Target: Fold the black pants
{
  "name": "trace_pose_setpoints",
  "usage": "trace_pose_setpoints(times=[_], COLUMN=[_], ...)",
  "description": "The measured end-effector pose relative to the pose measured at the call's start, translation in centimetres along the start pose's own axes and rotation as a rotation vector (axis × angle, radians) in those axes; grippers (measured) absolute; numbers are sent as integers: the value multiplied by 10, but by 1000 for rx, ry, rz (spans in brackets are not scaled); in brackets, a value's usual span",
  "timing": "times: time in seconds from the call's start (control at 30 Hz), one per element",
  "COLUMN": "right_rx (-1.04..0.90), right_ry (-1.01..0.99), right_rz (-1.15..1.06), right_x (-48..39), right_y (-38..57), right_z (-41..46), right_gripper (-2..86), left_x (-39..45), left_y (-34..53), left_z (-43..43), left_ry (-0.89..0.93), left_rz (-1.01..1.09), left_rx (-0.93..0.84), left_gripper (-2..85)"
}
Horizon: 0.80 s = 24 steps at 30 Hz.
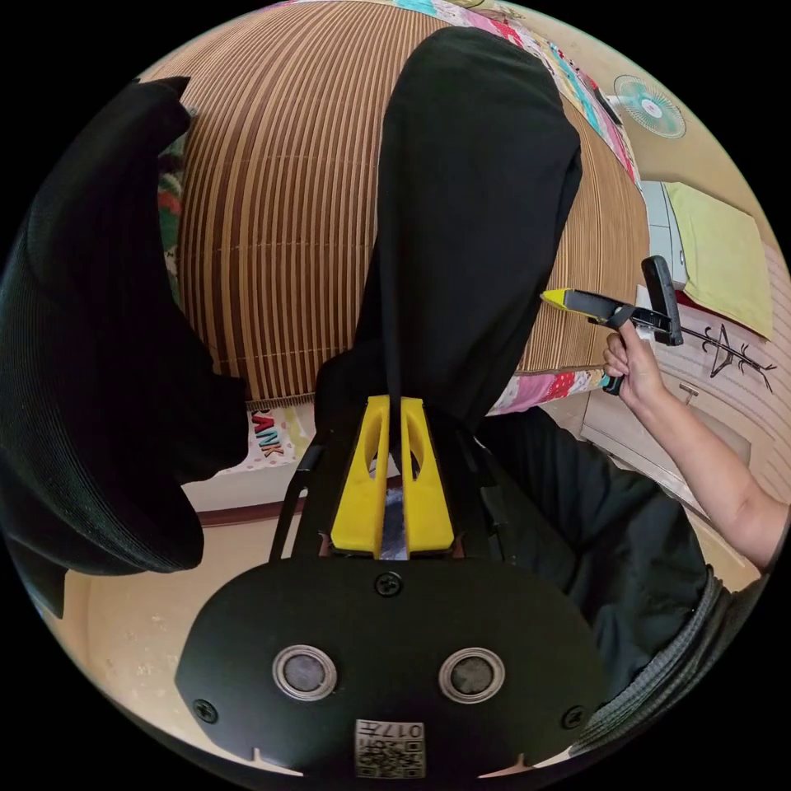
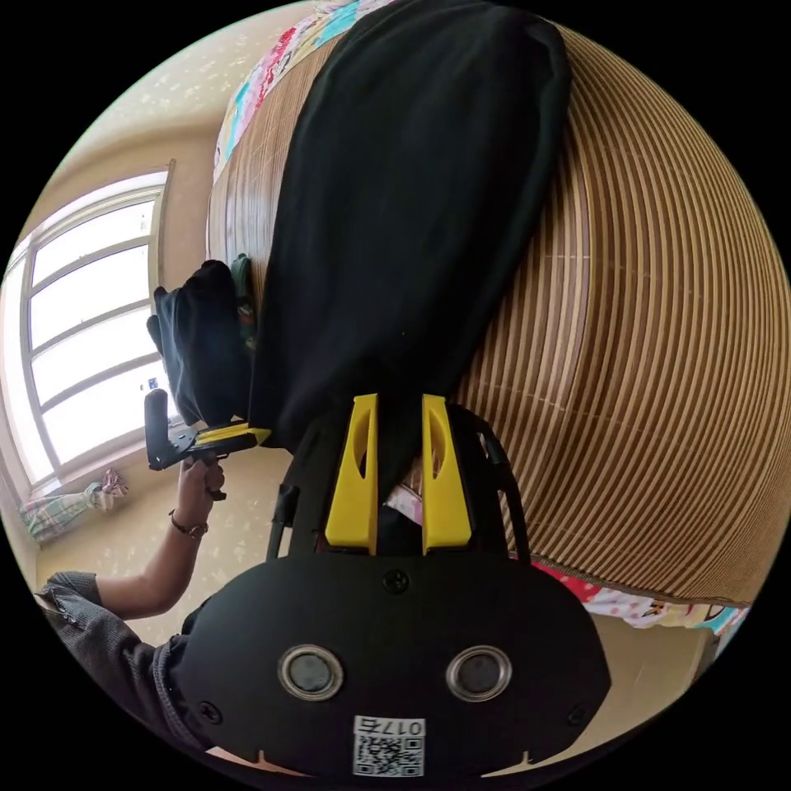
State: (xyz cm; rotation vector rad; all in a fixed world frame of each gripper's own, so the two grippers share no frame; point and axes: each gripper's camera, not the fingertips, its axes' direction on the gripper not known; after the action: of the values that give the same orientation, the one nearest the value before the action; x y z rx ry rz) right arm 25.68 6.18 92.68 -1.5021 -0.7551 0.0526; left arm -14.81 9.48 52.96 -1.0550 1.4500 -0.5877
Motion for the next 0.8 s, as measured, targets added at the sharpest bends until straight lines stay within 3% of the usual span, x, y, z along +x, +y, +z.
trace_pose_setpoints(times=[0.27,0.53,0.8], right_rx=[268,10,32], right_ry=[-79,-365,-439], right_rz=[200,-49,-108], right_x=[83,137,172], right_y=[-26,-62,-29], right_z=[-27,0,-56], right_gripper=[107,70,27], left_x=[11,15,50], left_y=[17,35,62], left_z=[-20,-40,-98], left_ry=[-4,1,26], left_rz=[14,35,193], left_rx=[-13,-45,-64], left_gripper=[1,-3,-2])
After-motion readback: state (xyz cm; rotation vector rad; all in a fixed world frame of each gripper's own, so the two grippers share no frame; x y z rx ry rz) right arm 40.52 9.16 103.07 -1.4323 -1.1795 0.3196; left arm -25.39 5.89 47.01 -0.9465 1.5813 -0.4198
